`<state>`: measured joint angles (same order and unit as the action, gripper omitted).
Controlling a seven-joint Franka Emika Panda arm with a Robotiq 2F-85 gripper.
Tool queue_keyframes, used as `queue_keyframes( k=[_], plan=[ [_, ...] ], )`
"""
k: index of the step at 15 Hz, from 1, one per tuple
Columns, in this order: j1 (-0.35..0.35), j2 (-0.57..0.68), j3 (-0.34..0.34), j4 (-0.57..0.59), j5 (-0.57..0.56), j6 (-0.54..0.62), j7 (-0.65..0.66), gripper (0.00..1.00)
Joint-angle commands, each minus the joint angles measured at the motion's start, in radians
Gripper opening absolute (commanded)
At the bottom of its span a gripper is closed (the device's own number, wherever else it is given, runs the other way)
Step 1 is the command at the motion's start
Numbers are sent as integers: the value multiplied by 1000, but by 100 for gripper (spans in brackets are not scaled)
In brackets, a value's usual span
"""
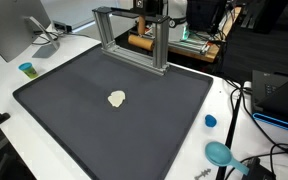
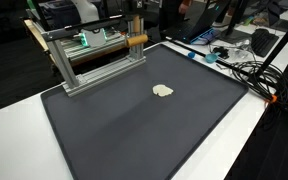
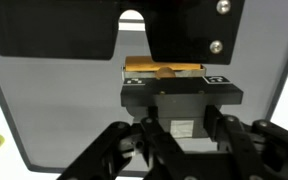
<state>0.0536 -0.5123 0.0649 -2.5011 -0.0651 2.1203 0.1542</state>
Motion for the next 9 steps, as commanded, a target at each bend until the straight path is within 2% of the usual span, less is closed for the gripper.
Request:
queue_keyframes(
  k=[1,2,3,5,6,9],
  plan=[
    [-62,-83,-27,-126,27,83,71,21],
    [-84,-82,-31,-130,20,77,90,21],
    [-64,-37,-14,-94,11,56,50,46],
    [-90,-50,-23,-105,10,61,63,46],
    [-82,-50,-21,-100,13,55,51,21],
    [-49,-87,-16,-101,22,35,-4,21]
  ],
)
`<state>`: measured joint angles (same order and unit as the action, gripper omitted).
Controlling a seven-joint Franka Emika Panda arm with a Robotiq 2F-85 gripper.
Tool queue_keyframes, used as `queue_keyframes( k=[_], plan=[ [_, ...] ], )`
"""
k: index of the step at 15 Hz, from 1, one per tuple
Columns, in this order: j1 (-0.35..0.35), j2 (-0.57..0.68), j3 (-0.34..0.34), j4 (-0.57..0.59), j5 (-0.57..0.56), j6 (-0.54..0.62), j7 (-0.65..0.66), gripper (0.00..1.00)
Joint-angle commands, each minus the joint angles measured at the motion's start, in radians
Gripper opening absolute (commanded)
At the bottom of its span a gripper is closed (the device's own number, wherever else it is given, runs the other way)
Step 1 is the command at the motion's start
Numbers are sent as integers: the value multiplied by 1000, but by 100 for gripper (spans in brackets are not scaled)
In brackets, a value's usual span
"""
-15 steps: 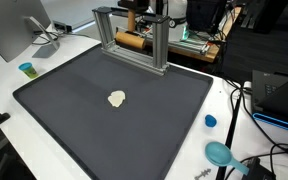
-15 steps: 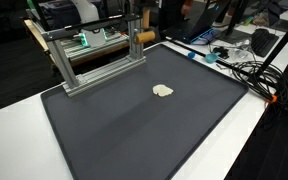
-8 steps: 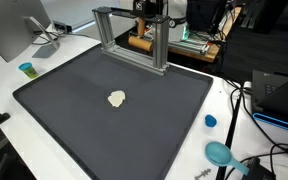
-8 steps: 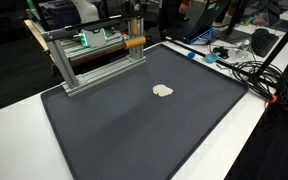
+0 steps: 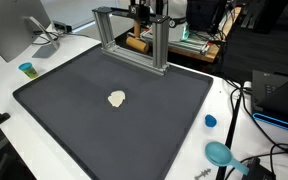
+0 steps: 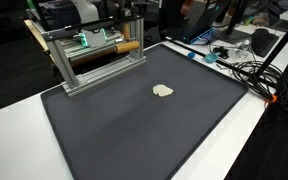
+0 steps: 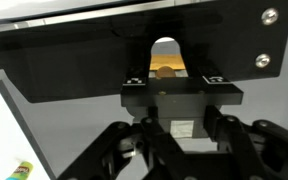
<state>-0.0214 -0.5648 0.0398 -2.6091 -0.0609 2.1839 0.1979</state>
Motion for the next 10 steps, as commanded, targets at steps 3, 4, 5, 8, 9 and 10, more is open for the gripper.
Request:
queue_keyframes(
  k=[3,4,5,8,9,10],
  plan=[
    [44,-53,33,16,7,-69,-54,21],
    [43,-65,33,11,10,-73,-53,21],
    [42,-75,34,7,12,-79,-48,21],
    [37,-76,24,-2,19,-93,-49,21],
    [36,-69,20,1,21,-106,-51,21],
    [34,-68,19,0,21,-111,-50,21]
  ],
)
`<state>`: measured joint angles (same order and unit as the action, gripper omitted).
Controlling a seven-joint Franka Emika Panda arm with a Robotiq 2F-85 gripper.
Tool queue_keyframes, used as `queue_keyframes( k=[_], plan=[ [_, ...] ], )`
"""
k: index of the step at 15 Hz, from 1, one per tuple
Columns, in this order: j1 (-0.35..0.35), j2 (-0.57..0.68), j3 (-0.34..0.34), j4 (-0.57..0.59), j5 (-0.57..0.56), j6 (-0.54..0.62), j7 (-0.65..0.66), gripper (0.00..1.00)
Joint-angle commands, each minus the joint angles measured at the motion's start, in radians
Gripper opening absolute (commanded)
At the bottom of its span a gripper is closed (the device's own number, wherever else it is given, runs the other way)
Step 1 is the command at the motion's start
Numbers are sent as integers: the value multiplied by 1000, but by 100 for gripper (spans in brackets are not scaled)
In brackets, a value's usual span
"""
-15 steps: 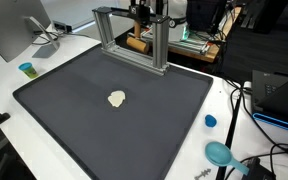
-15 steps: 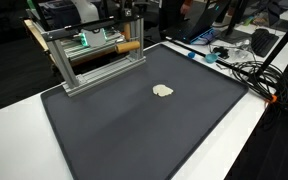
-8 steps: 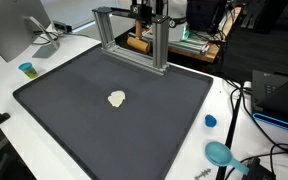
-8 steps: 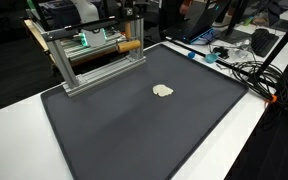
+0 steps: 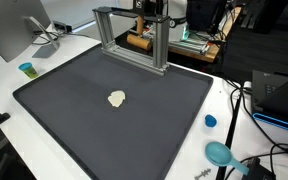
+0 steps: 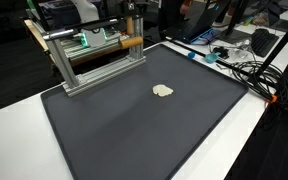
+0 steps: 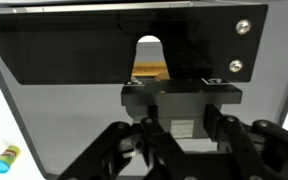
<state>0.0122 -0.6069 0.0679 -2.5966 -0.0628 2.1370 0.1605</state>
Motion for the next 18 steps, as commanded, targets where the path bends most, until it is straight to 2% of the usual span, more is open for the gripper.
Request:
queue_keyframes(
  k=[1,6,10,11,13,16,18],
  plan=[
    [-2,-27,-13,-13,23,-79,-15,21],
    [-46,-11,5,7,-26,-183,22,21],
    [-17,-6,0,29,2,-215,-18,21],
    [-11,-10,0,30,8,-215,-23,71],
    [-7,-18,0,23,12,-216,-25,77],
    [6,-40,10,12,6,-209,-11,98],
    [6,-74,23,4,-9,-222,5,100]
  ],
)
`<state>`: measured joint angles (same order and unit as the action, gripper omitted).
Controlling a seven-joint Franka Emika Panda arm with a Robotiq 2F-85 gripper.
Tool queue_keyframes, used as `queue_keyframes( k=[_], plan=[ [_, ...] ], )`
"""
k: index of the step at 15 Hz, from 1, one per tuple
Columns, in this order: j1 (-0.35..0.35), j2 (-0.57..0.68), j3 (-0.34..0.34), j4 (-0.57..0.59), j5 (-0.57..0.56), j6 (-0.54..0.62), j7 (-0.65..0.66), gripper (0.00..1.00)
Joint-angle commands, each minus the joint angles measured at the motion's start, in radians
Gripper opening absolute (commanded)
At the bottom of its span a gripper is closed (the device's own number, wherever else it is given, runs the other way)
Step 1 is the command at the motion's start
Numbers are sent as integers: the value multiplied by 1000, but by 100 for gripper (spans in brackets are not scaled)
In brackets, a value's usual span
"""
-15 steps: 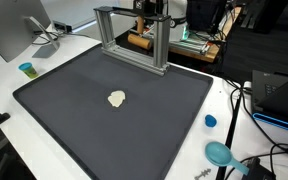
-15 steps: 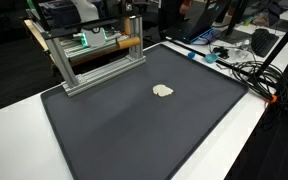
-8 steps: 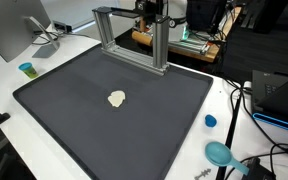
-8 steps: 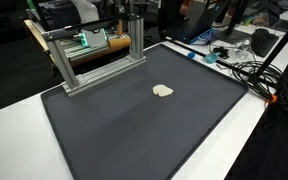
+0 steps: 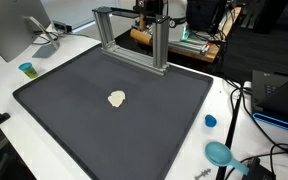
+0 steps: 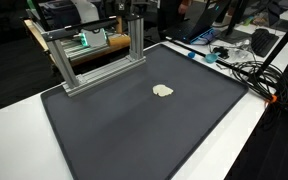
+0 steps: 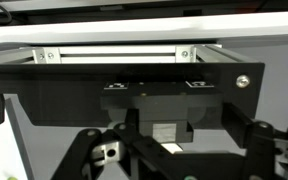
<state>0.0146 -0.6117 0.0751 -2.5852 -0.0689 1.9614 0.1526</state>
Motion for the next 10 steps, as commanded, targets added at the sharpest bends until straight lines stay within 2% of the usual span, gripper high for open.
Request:
queue_keyframes(
  k=[1,5,10],
  plan=[
    [11,-70,8,-2,10,-68,-7,100],
    [11,-82,9,5,2,-95,-17,100],
    [14,-247,80,-13,-96,-202,11,100]
  ],
)
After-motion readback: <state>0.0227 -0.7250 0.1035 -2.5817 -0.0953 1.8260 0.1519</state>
